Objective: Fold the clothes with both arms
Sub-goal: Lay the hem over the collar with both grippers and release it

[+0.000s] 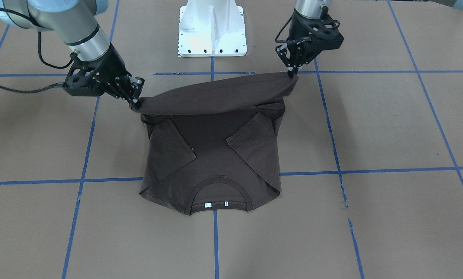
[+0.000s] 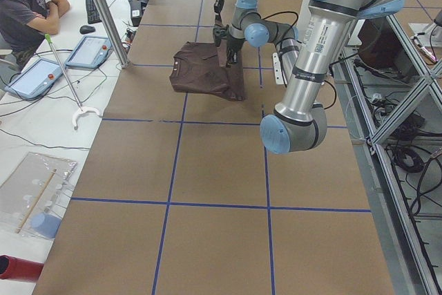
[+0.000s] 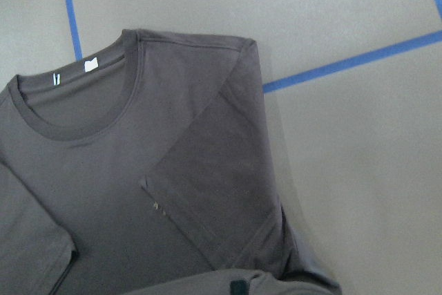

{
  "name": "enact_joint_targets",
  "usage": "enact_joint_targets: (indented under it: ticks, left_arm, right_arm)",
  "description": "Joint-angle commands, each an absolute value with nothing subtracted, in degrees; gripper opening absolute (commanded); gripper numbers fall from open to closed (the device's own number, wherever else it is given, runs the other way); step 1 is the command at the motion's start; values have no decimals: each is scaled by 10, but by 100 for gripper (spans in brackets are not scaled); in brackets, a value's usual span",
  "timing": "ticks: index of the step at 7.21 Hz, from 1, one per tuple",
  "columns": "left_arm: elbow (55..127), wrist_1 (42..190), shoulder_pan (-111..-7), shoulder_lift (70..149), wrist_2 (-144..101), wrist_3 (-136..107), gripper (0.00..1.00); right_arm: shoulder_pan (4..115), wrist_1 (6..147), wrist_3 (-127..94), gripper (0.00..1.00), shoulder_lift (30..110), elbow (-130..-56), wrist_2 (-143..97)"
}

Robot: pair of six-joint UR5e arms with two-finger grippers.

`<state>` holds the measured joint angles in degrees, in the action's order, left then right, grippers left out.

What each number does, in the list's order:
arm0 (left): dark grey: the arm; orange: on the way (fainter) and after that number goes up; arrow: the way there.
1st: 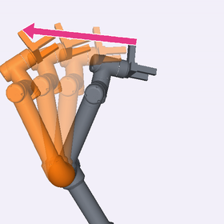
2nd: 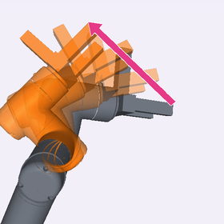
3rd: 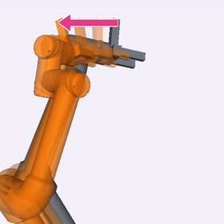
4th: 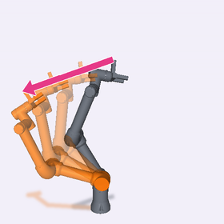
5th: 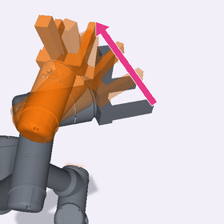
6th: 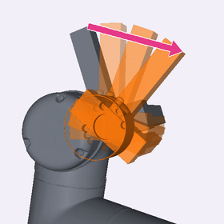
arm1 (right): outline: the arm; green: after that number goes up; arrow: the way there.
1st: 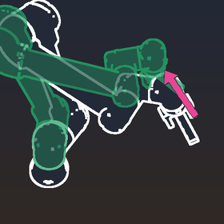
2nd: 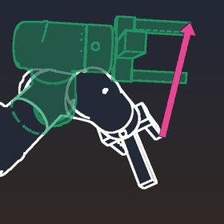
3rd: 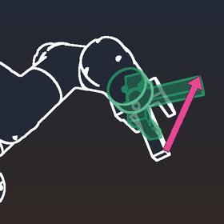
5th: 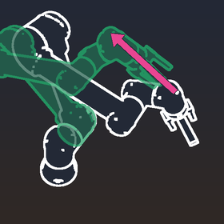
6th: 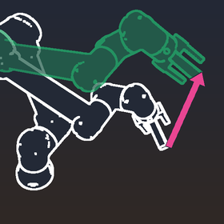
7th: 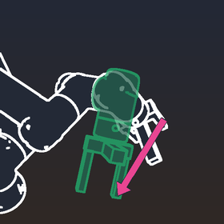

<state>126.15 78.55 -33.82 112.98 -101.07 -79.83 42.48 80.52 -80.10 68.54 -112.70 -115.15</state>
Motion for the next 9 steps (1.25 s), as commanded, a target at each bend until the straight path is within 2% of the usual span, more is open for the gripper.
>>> enact_joint_targets:
  ticks: [1,2,4,6,8,9]
  left_arm:
    - [1135,874,-391,1174,-1011,-773,0]
    - [1073,934,-402,1190,-1011,-773,0]
    - [1016,989,-414,1191,-1008,-773,0]
    - [913,1076,-416,1203,-1004,-781,0]
    - [847,1133,-421,1232,-1004,-783,0]
    - [839,1136,-424,1237,-1004,-782,0]
  right_arm:
    - [460,805,-781,0,636,-1051,-1151]
    - [462,804,-780,0,607,-1011,-1149]
    - [472,802,-780,0,552,-929,-1147]
    - [480,696,-780,0,535,-828,-1141]
    - [488,682,-780,0,529,-802,-1141]
    - [489,682,-780,0,520,-783,-1141]
